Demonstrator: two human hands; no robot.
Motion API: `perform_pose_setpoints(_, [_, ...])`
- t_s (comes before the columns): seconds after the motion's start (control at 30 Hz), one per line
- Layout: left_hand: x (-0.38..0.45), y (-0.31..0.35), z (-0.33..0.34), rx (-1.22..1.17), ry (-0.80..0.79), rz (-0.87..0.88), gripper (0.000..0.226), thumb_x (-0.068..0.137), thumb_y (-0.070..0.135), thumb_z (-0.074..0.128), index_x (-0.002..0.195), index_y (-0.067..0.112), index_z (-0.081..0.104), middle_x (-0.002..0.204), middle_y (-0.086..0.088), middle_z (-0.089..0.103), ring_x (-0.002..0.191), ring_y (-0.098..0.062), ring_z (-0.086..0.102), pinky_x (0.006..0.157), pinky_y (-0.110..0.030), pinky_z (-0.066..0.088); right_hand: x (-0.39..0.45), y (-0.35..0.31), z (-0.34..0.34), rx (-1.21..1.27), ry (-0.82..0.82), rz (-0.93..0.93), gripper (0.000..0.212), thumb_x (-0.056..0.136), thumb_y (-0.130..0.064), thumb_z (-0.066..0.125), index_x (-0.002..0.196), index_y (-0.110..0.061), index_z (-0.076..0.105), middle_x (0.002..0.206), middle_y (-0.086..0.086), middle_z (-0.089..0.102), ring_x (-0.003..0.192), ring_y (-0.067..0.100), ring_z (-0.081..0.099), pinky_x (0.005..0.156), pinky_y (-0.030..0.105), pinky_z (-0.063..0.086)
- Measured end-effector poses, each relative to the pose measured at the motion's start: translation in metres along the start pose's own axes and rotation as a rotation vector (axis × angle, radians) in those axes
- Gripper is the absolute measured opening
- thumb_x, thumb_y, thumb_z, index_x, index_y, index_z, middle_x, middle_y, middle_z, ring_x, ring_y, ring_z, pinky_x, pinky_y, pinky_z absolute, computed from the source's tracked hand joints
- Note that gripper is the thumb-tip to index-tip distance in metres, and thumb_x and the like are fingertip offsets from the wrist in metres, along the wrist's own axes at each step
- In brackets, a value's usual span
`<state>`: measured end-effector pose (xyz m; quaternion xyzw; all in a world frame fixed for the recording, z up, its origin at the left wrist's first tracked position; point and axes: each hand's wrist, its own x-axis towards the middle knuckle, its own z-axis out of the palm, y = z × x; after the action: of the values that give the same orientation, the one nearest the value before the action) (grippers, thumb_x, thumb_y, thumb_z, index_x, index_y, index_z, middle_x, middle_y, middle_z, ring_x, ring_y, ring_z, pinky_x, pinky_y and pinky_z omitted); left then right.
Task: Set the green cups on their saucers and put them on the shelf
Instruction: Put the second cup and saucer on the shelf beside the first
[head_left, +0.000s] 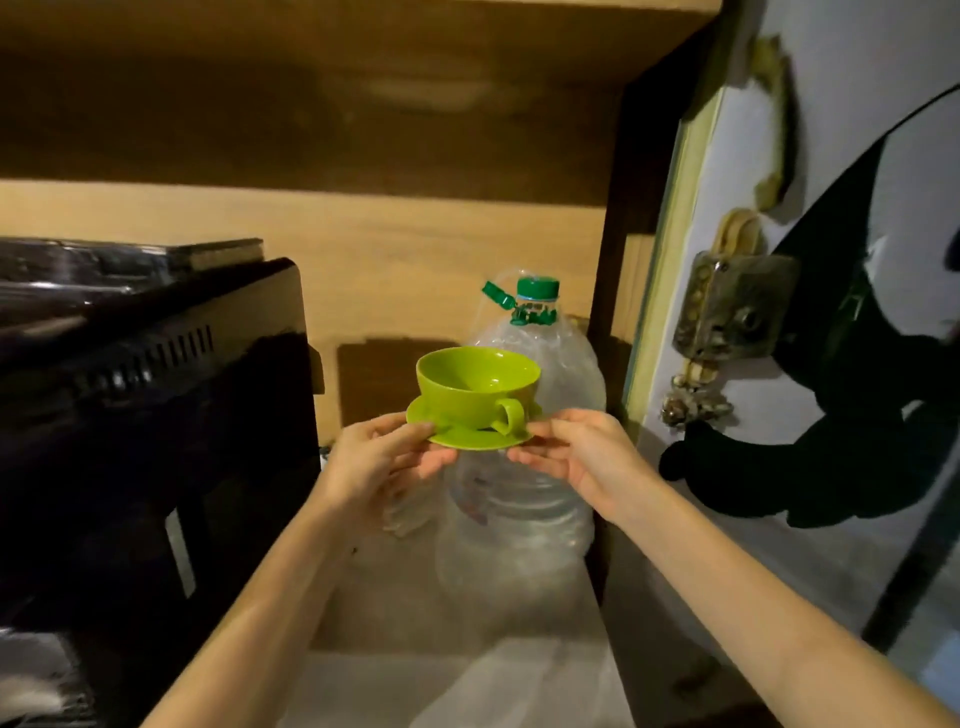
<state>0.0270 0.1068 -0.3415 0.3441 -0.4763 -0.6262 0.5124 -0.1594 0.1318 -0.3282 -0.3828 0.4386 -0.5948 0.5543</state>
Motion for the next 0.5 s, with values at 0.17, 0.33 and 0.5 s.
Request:
perform_pose_setpoints(0.17, [0.01,0.077,0.026,-0.054,0.009,0.114,0.01,0.085,0.001,0.052,0.079,-0.002,0.06,0.051,-0.011,0.069,0.048,-0.012,0.067,0.047,-0.015,0.054,-0.002,-0.076,0.025,0.026,-0.043,-0.124,0.012,0.086,0.011,0.046,0.094,0.009,0.056,0.048,0.012,0.069,0.043,0.019,0.068,0.04,0.019,0.053])
perform_pose_setpoints(0.33, [0.016,0.151,0.053,-0.097,-0.02,0.22,0.011,0.083,-0.001,0.053,0.076,-0.008,0.057,0.05,-0.014,0.068,0.046,-0.016,0.067,0.043,-0.016,0.053,-0.007,-0.149,0.051,0.015,-0.021,-0.227,0.01,0.085,0.008,0.049,0.079,0.006,0.057,0.047,0.014,0.068,0.043,0.018,0.068,0.04,0.018,0.053])
perform_pose_setpoints(0.5, [0.022,0.215,0.071,-0.097,-0.065,0.316,0.014,0.084,-0.002,0.051,0.074,-0.008,0.059,0.052,-0.017,0.068,0.045,-0.017,0.067,0.043,-0.018,0.053,-0.011,-0.212,0.072,0.051,-0.049,-0.34,0.008,0.083,0.009,0.051,0.079,0.005,0.057,0.044,0.015,0.066,0.04,0.018,0.067,0.037,0.017,0.052])
